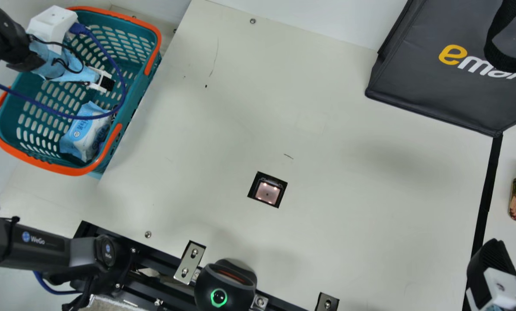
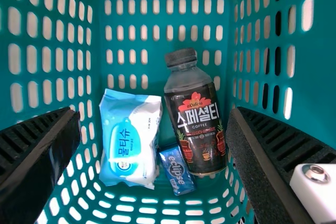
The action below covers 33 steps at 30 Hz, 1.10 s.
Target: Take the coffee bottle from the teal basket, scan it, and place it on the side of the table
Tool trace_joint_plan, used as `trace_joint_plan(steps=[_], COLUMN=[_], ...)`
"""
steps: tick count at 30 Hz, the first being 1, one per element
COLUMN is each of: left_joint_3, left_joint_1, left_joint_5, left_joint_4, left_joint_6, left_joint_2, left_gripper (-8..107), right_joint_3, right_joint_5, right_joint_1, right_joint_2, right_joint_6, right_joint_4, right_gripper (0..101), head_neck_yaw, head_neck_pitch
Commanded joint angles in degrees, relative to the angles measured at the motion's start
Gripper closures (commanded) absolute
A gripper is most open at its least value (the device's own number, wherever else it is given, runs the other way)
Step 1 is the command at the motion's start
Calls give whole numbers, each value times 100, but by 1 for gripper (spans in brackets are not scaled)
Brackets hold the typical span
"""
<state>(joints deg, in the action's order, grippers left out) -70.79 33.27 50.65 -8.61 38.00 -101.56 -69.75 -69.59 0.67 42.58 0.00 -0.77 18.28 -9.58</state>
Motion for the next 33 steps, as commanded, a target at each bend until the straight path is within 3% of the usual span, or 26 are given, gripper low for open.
trace_joint_plan(steps=[1, 22, 33], left_joint_3=[-13, -63, -91], left_joint_1=[2, 153, 256], left_joint_5=[-8, 194, 71], left_joint_4=[25, 410, -81], left_joint_6=[-75, -808, -822], left_joint_2=[-61, -520, -708], left_gripper=[9, 9, 9], right_joint_3=[0, 0, 0], right_joint_5=[0, -5, -5], right_joint_1=[0, 0, 0], right_joint_2=[0, 0, 0], right_joint_6=[0, 0, 0], right_joint_4=[0, 0, 0], right_gripper=[6, 6, 6], head_neck_yaw=[14, 14, 14], head_neck_pitch=[166, 166, 166])
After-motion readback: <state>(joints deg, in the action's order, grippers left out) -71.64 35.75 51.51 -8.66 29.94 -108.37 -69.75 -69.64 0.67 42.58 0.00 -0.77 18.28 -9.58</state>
